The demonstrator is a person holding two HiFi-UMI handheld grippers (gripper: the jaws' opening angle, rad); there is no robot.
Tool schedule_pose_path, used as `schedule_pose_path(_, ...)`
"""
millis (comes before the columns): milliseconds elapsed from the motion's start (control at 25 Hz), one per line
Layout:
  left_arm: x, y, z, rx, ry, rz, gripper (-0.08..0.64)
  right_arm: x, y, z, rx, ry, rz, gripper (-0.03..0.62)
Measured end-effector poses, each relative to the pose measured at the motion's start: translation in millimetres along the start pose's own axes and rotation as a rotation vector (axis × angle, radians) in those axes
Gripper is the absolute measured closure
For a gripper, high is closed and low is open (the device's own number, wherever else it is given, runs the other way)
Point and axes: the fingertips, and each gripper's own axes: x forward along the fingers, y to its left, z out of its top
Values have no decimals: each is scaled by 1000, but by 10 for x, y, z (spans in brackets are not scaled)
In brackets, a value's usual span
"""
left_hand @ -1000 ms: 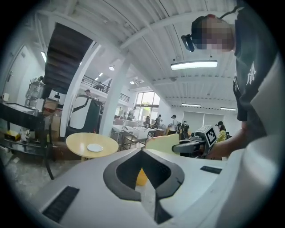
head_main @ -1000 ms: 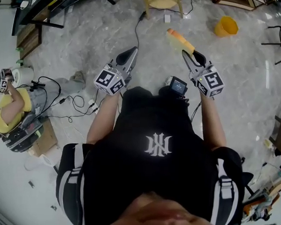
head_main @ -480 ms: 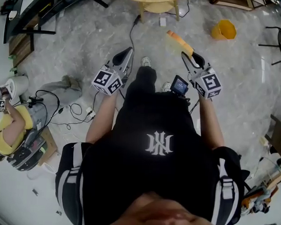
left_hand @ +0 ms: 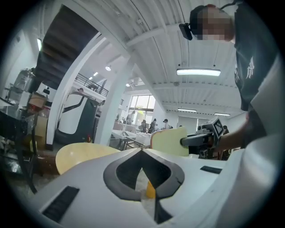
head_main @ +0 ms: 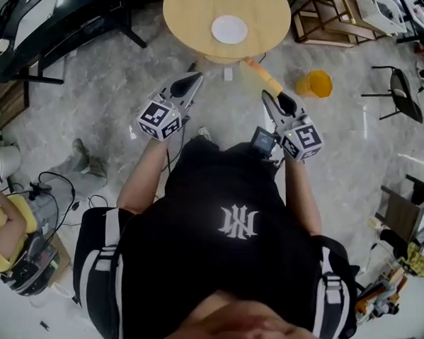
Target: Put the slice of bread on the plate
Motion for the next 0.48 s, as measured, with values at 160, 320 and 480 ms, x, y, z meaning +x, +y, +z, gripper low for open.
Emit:
schedule_pose_path(160,152,51,-197,-25,29,10,552,-2,-250,-69,-15,23,-10,503)
schedule_pose_path(320,402,13,-461,-53,78,35,552,1,-742,-284,43,56,-30,503)
schedule_pose_path(480,697,119,-432,-44,87,107,552,191,-1305,-296,64,39,-3,503)
